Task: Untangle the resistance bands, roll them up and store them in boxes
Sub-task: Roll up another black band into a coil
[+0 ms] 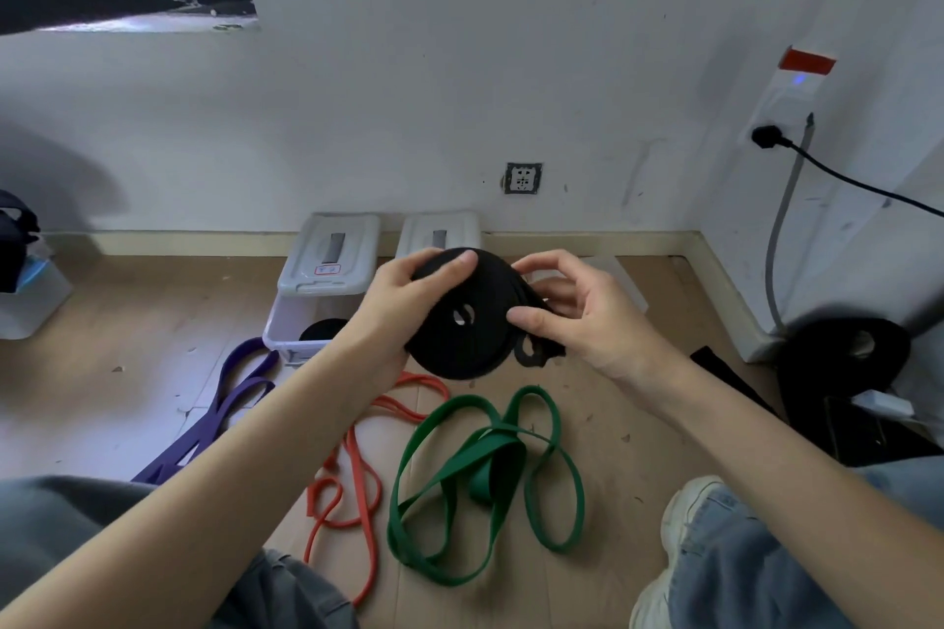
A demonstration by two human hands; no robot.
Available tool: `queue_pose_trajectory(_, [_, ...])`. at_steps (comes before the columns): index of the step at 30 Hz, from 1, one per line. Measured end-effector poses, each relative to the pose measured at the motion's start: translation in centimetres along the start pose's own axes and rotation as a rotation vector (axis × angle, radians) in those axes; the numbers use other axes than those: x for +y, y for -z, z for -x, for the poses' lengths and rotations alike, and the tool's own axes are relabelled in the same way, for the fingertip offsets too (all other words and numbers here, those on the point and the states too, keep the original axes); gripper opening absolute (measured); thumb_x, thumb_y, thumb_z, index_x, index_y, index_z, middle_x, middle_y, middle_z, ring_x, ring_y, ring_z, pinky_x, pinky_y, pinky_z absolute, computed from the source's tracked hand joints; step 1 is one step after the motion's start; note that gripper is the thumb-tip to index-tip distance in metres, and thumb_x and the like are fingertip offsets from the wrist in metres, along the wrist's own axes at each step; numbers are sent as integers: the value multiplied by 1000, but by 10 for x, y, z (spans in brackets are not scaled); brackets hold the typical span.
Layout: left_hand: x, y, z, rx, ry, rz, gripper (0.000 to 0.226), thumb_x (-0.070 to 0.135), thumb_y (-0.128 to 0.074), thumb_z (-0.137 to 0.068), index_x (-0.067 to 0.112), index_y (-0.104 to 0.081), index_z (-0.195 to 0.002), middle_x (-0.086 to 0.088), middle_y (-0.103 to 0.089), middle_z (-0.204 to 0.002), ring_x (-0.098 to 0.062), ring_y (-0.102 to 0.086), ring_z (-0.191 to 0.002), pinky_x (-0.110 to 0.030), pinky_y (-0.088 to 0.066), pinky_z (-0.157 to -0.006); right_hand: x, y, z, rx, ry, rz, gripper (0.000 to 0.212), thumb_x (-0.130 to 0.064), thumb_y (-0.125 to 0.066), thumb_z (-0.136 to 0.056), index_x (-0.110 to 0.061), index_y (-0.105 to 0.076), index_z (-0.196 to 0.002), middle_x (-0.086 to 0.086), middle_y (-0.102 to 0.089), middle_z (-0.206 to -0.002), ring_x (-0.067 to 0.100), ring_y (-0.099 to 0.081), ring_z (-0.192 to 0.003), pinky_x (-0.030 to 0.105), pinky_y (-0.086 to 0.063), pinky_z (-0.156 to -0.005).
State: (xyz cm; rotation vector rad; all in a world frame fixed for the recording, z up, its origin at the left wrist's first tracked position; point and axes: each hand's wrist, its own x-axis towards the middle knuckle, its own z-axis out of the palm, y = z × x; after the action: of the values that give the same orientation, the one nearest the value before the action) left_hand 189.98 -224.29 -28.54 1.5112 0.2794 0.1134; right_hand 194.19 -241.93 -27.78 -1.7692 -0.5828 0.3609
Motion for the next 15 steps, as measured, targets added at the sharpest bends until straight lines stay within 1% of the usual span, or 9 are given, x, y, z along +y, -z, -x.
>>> queue_pose_trajectory(1, [0,1,-2,42,11,55,20,32,-64,-84,17,-68,-97,-1,-72,-82,-13,-69,-74,-24,-55,-61,2,-1,-1,22,2,42,31,-15,-71,-81,-15,-56,-108,1,-68,-103,11,-65,-94,30,-52,-87])
queue_pose_trajectory(3, [-3,-1,-4,101,51,139,22,30,-64,-85,14,-67,-100,-5,-72,-86,-16,-69,-77,-25,-55,-62,8,-6,-2,100,-15,139,29,-22,-73,-79,-17,-56,-102,-1,-63,-104,14,-62,-101,38,-50,-92])
queue_pose_trajectory(5, [-4,-4,-5,144,115,223,26,30,-64,-85,12,-66,-104,-8,-72,-91,-19,-69,-82,-27,-55,-63,12,-12,-1,179,-21,154,25,-28,-72,-79,-20,-54,-94,-1,-59,-102,20,-60,-100,42,-51,-89])
queue_pose_trajectory(6, [-4,-4,-6,163,150,264,27,31,-64,-85,11,-66,-104,-9,-72,-93,-20,-69,-82,-27,-55,-62,13,-13,-1,196,5,134,23,-28,-71,-80,-19,-54,-92,-1,-58,-99,20,-60,-97,40,-52,-87])
queue_pose_trajectory(8, [-4,-4,-9,193,205,319,30,32,-66,-84,10,-65,-104,-10,-71,-94,-22,-68,-84,-27,-54,-60,15,-11,-2,158,47,52,19,-23,-68,-83,-15,-56,-95,-2,-60,-93,16,-60,-92,29,-52,-83])
queue_pose_trajectory(10, [-3,-4,-11,220,237,346,32,33,-67,-83,9,-65,-104,-10,-70,-96,-24,-67,-87,-29,-53,-63,15,-6,-3,79,38,8,16,-18,-64,-86,-14,-59,-101,-4,-63,-98,5,-60,-94,20,-49,-83])
queue_pose_trajectory(12, [-2,-4,-13,235,238,361,29,33,-67,-83,9,-65,-100,-10,-70,-94,-24,-66,-86,-30,-53,-65,16,1,-5,28,10,13,18,-15,-62,-88,-14,-61,-106,-2,-65,-104,1,-60,-94,18,-47,-84])
queue_pose_trajectory(13, [-2,-5,-14,234,229,360,29,33,-67,-83,9,-65,-99,-10,-70,-92,-23,-66,-84,-30,-53,-65,16,3,-5,11,-14,-17,19,-14,-61,-88,-13,-62,-107,0,-66,-103,2,-61,-90,17,-47,-80])
queue_pose_trajectory(15, [-3,-8,-14,220,208,330,31,33,-67,-83,9,-65,-102,-10,-70,-93,-24,-66,-85,-31,-53,-67,15,6,-6,-7,-64,-100,17,-9,-60,-88,-9,-60,-106,2,-67,-98,3,-60,-76,17,-47,-66])
